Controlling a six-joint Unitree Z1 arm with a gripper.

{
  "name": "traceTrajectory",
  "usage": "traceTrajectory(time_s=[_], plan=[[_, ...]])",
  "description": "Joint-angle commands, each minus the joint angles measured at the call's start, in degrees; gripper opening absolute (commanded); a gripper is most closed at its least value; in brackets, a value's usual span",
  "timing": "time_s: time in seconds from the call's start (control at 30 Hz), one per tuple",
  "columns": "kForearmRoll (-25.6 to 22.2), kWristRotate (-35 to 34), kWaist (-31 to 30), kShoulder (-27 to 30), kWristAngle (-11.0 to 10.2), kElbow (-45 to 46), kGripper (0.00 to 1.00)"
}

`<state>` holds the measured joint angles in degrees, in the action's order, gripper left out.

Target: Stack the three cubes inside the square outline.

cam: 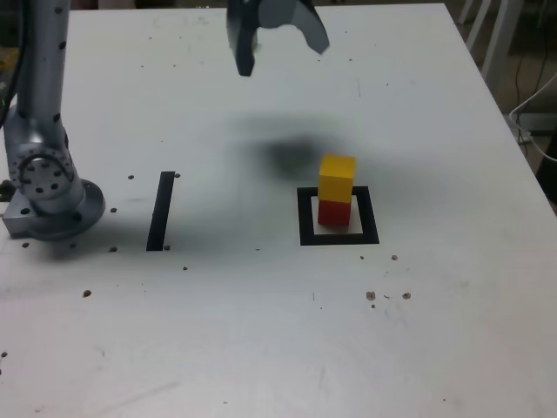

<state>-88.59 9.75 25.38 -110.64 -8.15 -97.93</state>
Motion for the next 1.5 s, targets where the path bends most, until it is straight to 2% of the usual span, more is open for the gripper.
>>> traceTrajectory(time_s=[0.0, 0.33, 0.53, 0.9, 1.13, 1.47], plan=[[-0.5, 1.35, 2.3, -0.26, -0.19, -0.45, 1.0], [0.03, 16.06, 15.52, -3.41, -2.1, -5.11, 1.0], [0.08, 25.89, 21.13, -7.31, -3.02, -10.61, 1.0], [-0.61, 37.9, 27.91, -17.19, -2.65, -21.6, 1.0], [-2.66, 43.93, 32.24, -23.55, -2.61, -30.92, 1.0], [-4.37, 52.17, 35.36, -27.95, -0.58, -37.72, 0.99]])
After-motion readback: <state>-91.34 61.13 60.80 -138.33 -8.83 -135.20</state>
